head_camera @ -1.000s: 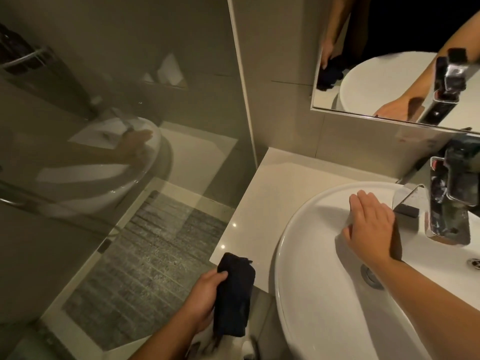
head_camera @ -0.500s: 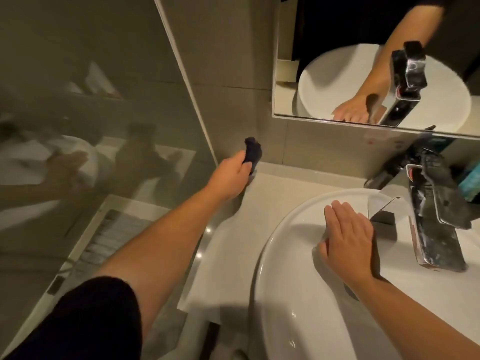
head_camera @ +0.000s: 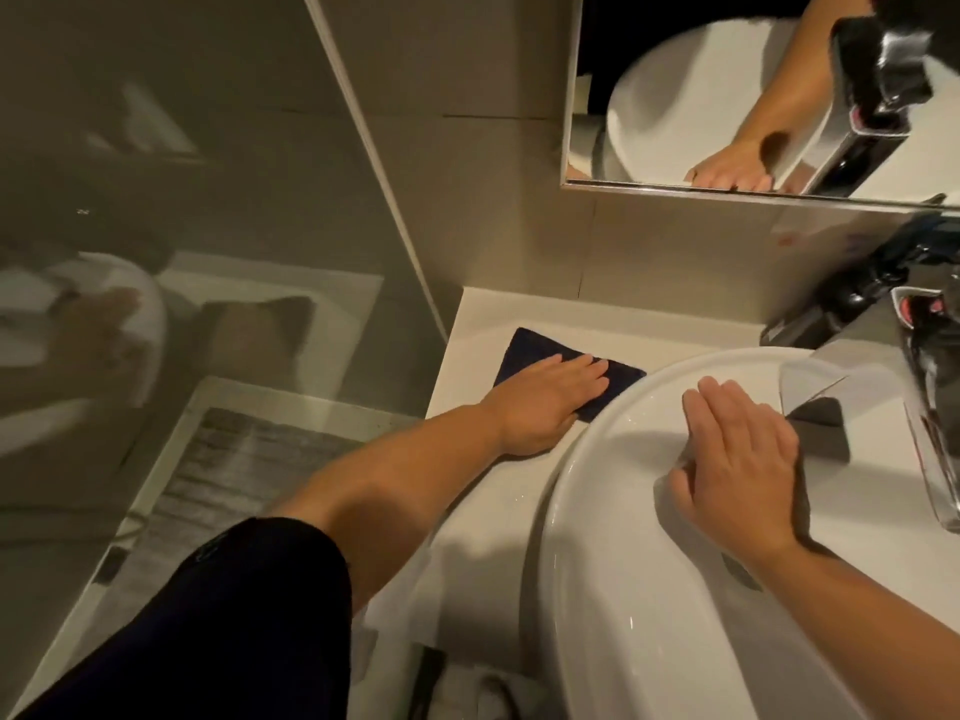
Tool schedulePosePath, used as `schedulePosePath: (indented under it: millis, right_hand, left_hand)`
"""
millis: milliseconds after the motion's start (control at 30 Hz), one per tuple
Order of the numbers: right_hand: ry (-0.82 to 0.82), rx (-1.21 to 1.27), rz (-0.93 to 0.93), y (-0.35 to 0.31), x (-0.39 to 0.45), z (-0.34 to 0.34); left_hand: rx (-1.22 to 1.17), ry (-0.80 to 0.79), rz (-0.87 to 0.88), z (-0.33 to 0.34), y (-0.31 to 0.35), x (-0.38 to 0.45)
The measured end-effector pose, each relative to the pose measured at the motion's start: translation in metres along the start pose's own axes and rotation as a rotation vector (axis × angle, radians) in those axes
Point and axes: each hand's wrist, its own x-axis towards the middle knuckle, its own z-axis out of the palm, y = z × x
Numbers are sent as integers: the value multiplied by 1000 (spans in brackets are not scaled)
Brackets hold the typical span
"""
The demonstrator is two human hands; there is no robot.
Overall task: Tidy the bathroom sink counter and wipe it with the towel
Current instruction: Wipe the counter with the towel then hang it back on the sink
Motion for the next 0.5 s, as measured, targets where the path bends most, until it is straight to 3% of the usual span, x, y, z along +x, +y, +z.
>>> schedulePosePath:
  millis: [300, 500]
  right_hand:
    - [-129, 7, -31, -3, -2, -15]
    - [-173, -11, -59, -3, -5, -24]
  left_hand:
    - [-76, 76, -256, 31, 80, -158]
    - [-156, 74, -377, 58, 135, -219]
